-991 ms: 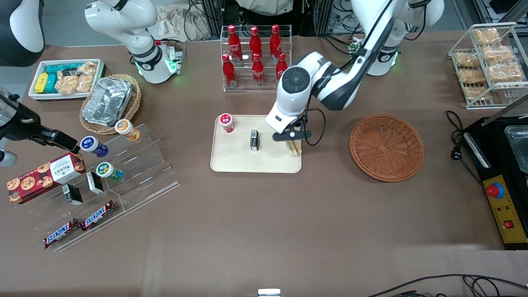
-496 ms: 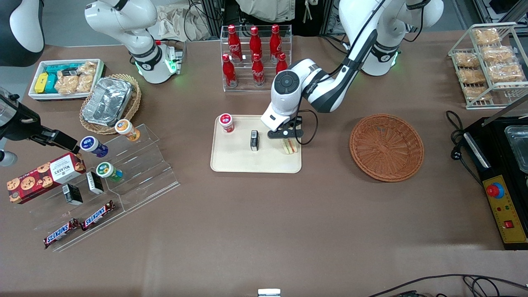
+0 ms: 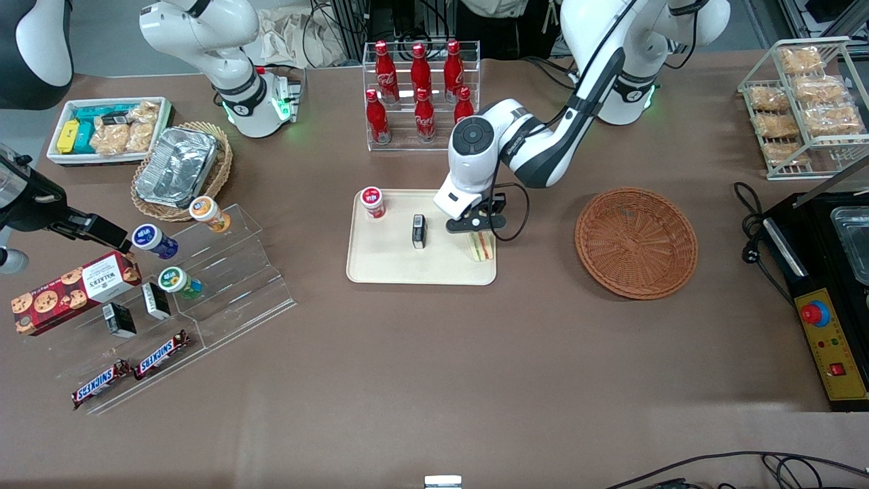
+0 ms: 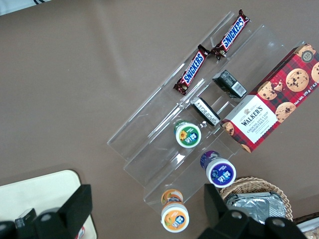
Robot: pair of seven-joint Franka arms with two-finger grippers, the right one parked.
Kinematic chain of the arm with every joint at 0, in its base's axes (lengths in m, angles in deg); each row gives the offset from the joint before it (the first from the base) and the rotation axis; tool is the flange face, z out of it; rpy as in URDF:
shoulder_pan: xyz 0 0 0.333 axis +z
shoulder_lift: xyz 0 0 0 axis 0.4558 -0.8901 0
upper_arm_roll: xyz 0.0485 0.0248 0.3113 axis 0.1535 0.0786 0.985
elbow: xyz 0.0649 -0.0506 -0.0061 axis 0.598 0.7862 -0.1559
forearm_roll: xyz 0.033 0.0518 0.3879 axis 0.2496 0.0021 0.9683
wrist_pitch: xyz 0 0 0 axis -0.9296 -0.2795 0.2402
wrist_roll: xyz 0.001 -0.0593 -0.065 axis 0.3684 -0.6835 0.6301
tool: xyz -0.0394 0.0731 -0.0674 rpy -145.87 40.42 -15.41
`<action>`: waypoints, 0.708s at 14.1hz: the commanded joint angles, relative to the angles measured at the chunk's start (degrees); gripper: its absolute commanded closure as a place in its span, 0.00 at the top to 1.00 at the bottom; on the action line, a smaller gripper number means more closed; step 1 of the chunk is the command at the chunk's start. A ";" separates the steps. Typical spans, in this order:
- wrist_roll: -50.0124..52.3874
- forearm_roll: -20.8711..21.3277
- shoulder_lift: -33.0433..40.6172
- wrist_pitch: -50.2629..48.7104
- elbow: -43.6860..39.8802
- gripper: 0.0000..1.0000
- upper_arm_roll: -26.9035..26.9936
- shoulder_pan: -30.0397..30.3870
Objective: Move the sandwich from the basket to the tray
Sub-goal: 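Open the left gripper and raise it away from the tray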
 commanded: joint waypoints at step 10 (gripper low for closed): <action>-19.13 -1.50 20.16 -21.89 -2.27 1.00 -0.42 25.91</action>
